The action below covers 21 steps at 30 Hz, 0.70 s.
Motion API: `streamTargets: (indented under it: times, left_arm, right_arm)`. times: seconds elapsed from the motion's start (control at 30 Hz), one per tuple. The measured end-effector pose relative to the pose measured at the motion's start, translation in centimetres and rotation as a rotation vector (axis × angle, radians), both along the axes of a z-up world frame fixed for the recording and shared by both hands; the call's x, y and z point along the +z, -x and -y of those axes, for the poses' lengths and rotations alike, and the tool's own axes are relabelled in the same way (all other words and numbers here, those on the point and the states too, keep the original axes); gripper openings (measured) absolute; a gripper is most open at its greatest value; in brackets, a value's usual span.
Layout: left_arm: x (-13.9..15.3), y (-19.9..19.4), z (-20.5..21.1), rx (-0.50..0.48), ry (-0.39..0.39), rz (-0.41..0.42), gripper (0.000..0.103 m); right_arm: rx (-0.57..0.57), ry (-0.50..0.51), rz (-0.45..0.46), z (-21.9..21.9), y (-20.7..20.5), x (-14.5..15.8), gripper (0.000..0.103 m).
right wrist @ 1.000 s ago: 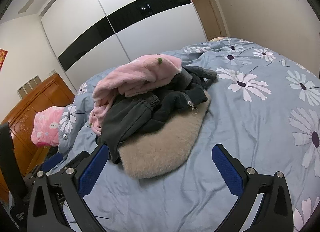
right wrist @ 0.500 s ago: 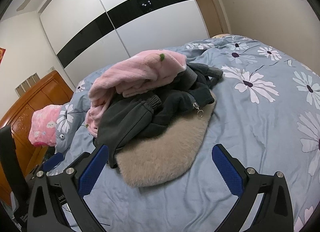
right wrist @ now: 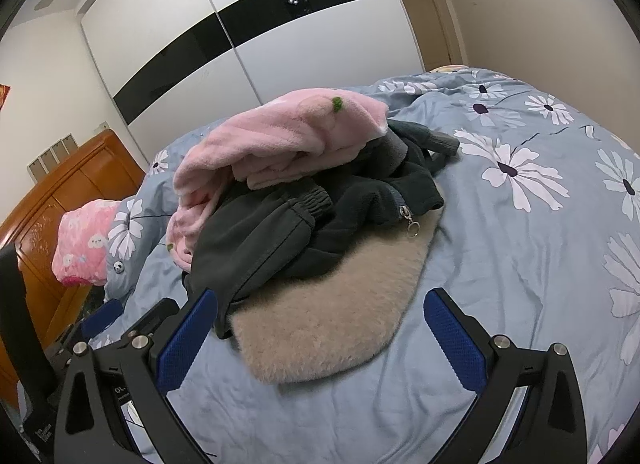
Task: Fold clothes
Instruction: 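Move both grippers toward the pink fleece garment on the clothes pile, then grasp the pink fleece garment with the right gripper and lift it off the pile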
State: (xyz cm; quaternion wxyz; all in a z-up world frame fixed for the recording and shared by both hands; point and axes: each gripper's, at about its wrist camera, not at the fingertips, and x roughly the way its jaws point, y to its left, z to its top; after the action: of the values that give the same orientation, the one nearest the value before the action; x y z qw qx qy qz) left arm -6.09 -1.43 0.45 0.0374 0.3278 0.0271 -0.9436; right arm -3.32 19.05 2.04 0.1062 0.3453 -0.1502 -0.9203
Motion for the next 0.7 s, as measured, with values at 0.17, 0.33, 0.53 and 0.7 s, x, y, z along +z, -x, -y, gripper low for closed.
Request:
streamTargets:
  times: [0.17,0.33,0.53,0.7]
  left_arm:
    - [0.1,0.6,0.4,-0.002,-0.002,-0.003,0.103]
    - [0.0,1.1,0.8,-0.008,-0.003,-0.014,0.103]
    - [-0.3,1.1,2.7,0.012,-0.025,-0.023,0.103]
    - [-1.0,0.8,5.1,0.037,-0.078,-0.011,0.103]
  right_arm:
    - [0.008,-0.013,0.001,0.6,0.6,0.0,0.103]
    - [0.022,-0.027,0.007,1.0,1.3,0.0,0.103]
    - [0.073,-0.097,-0.033,2.0,3.8,2.1,0.103]
    - [0.142,-0.219,-0.109,5.1,8.8,6.0,0.103]
